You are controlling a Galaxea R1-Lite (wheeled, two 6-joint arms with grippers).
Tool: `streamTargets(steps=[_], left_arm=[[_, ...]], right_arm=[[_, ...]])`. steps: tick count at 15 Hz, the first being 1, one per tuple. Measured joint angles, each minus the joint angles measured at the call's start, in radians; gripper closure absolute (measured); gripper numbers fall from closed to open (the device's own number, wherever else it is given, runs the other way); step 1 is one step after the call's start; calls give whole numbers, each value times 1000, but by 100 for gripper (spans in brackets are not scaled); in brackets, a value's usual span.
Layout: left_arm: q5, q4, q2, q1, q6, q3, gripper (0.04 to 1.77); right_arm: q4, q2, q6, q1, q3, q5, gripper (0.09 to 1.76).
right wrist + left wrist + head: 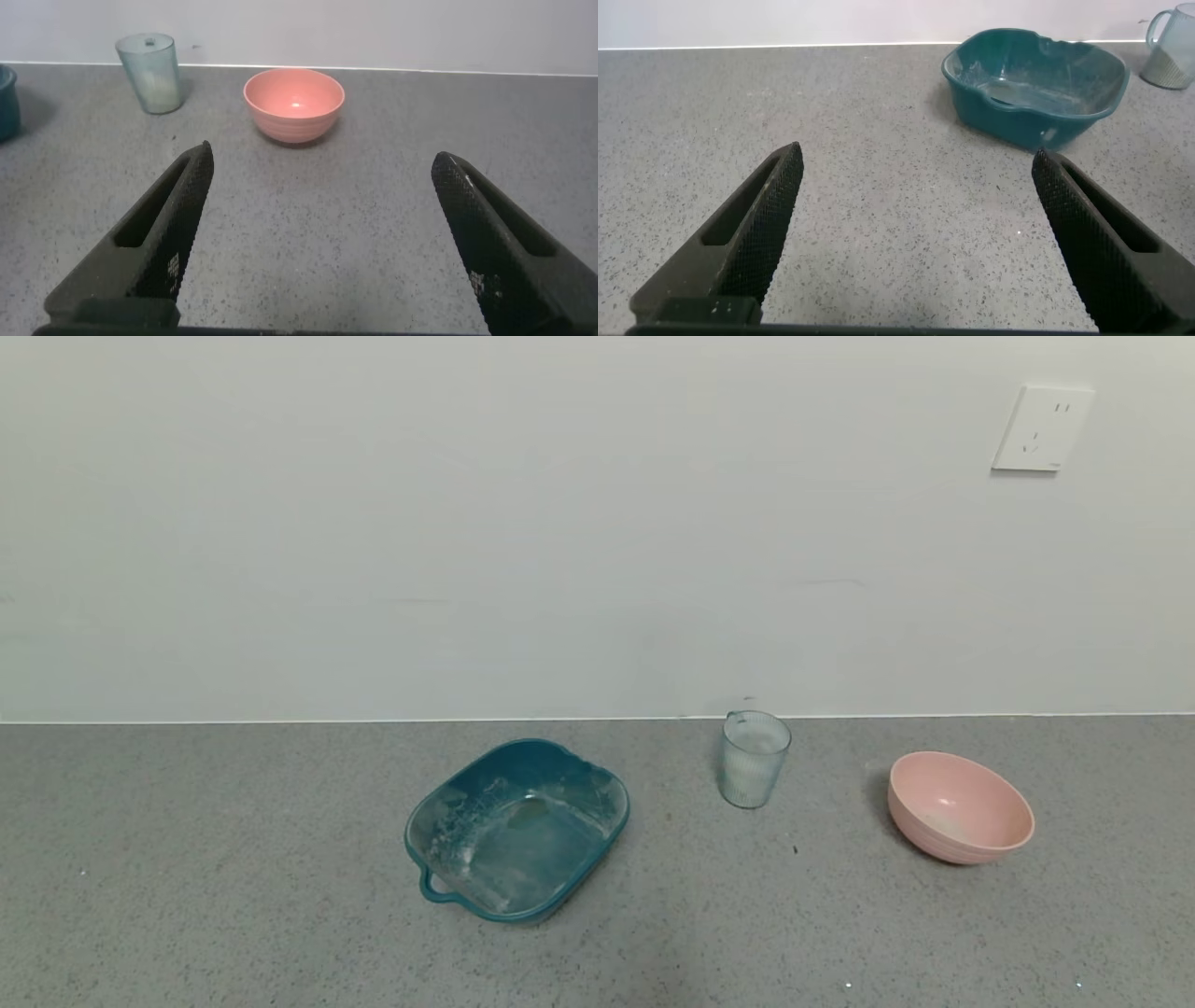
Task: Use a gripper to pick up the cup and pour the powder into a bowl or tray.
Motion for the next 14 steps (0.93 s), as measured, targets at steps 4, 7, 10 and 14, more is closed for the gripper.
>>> streamTargets(steps=[4, 7, 10, 14], left_arm=[[0, 0, 0, 0, 0, 0, 5], [0, 0, 0, 0, 0, 0, 5], [0, 0, 0, 0, 0, 0, 5], [0, 0, 0, 0, 0, 0, 5]], right_arm=[[-33, -25, 4, 0, 67, 80, 15], [-21, -29, 4, 0, 90, 92, 15], [-20, -29, 5, 0, 93, 94, 15], [-20, -29, 5, 0, 94, 94, 15]])
